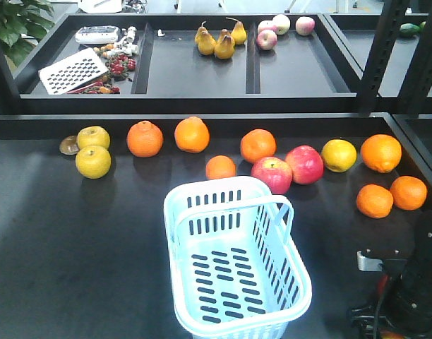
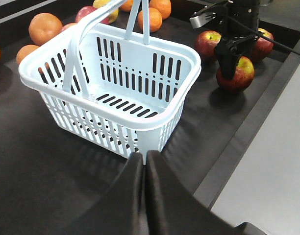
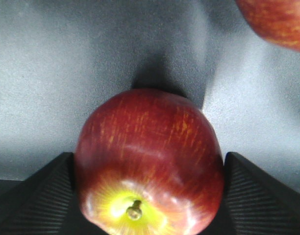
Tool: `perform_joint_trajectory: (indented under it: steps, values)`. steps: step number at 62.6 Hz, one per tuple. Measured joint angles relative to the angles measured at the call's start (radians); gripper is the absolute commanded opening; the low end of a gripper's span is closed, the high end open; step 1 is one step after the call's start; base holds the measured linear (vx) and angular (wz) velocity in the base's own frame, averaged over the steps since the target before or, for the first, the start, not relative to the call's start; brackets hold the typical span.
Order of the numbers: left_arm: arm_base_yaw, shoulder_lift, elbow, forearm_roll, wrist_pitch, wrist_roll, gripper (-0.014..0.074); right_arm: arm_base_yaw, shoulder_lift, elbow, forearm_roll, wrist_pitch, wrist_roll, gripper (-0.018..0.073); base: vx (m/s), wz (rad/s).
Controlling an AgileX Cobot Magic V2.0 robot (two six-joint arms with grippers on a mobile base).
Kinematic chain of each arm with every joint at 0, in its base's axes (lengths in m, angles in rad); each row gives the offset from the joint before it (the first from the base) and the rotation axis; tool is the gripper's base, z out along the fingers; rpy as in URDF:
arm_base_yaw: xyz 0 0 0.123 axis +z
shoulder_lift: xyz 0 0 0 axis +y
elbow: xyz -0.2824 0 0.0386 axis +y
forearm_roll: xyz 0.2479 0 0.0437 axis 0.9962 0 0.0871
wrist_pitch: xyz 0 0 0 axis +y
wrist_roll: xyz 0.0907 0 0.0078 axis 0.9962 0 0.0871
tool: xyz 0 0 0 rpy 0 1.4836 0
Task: Pick three apples into basket with both arms
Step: 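Close the right gripper on the red apple and lift it, then move the apple over the basket and open the right gripper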
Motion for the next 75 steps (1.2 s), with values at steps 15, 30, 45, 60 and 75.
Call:
perform_joint_trajectory:
  steps: [15,30,45,60,75]
  values:
    - [0.000,0.000,0.000,0.000,0.000,0.000,-0.0008,0.000,-0.097,0.000,0.008,0.038,0.000,-0.0011,0.00,0.00]
    - [0.000,0.000,0.000,0.000,0.000,0.000,-0.0008,0.000,-0.393,0.000,0.008,0.124,-0.003,-0.0008,0.00,0.00]
    - [0.000,0.000,0.000,0.000,0.000,0.000,-0.0008,0.000,-0.719,0.001,0.097,0.207,-0.052,-0.0005,0.00,0.00]
    - [0.000,0.000,0.000,0.000,0.000,0.000,-0.0008,0.000,-0.840,0.006,0.610,0.251,-0.355,-0.0004,0.00,0.00]
    - [0.000,0.000,0.000,-0.001,0.000,0.000,-0.0008,0.040,-0.778,0.007,0.845,0.200,-0.523,-0.0004,0.00,0.00]
